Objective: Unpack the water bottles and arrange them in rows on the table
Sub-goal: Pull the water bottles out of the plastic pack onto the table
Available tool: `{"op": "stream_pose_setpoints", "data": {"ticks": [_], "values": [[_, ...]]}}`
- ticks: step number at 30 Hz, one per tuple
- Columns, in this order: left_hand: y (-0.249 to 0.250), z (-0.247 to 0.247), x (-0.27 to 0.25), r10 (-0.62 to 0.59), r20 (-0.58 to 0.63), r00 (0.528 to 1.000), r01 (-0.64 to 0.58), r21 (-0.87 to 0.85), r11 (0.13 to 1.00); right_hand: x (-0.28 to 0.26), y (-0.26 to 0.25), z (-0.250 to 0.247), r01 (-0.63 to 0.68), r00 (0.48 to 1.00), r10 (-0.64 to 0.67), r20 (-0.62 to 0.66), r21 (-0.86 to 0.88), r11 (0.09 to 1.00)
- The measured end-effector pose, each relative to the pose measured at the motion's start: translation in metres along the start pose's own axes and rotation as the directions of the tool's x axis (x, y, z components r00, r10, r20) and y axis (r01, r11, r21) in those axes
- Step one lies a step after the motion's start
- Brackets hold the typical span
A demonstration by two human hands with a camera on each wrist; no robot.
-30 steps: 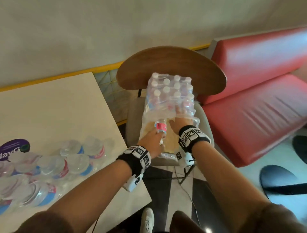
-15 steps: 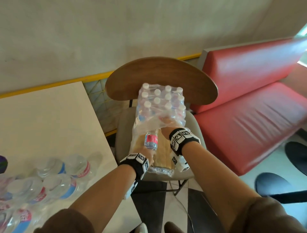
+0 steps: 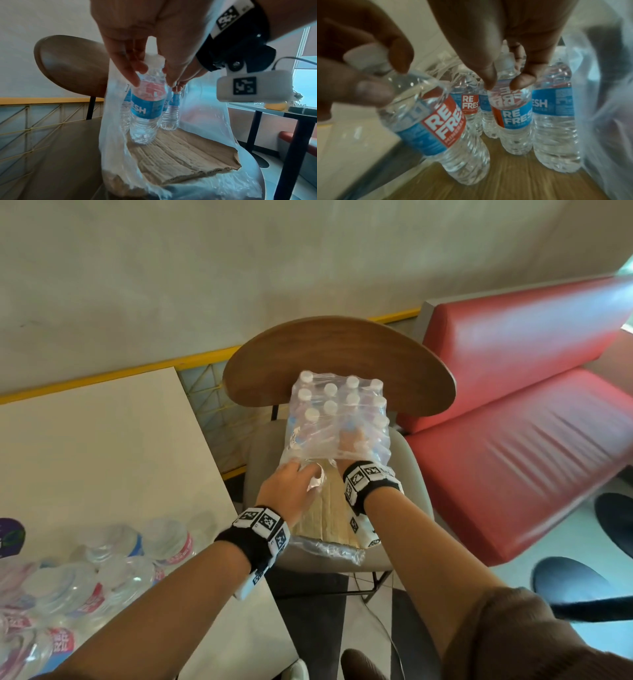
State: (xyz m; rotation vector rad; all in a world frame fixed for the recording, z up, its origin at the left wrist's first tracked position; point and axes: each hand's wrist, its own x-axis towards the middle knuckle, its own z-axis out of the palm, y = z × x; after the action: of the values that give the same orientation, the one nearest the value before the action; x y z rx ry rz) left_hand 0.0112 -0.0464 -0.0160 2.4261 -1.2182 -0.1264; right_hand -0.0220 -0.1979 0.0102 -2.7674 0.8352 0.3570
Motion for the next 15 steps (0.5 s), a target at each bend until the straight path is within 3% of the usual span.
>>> {"op": "stream_pose_setpoints", "data": {"ticks": [1,2,5,8,11,13,15], "values": [[0.000,-0.002,0.001,0.004,0.011,1.000,-0.004,0.007,1.000,-0.001,0.003,0.007,0.061,0.994,-0.068,-0.080,-0.087,0.994],[0.001,-0.003,0.002,0.005,0.029,1.000,-0.005,0.008,1.000,-0.004,0.006,0.012,0.057,0.996,-0.066,-0.059,-0.154,0.986],[0.004,-0.011,0.003,-0.002,0.084,0.996,0.004,-0.026,1.000,-0.028,0.011,0.032,-0.002,1.000,0.000,-0.012,-0.101,0.995],[0.002,-0.018,-0.004,0.004,0.031,1.000,0.000,-0.105,0.994,-0.051,0.004,0.033,-0.056,0.998,0.050,-0.049,-0.118,0.991],[-0.002,-0.021,-0.030,0.041,-0.054,0.998,-0.050,-0.180,0.982,-0.075,-0.003,0.027,-0.026,0.992,0.024,-0.124,-0.014,1.000],[-0.004,-0.027,-0.055,-0.017,-0.052,0.998,-0.001,-0.323,0.946,-0.092,-0.014,0.015,0.045,0.991,-0.048,-0.125,-0.030,0.999],[-0.006,-0.037,-0.082,-0.121,0.030,0.992,0.121,-0.450,0.885,-0.108,-0.033,0.004,0.098,0.988,-0.096,-0.119,0.006,0.995]]}}
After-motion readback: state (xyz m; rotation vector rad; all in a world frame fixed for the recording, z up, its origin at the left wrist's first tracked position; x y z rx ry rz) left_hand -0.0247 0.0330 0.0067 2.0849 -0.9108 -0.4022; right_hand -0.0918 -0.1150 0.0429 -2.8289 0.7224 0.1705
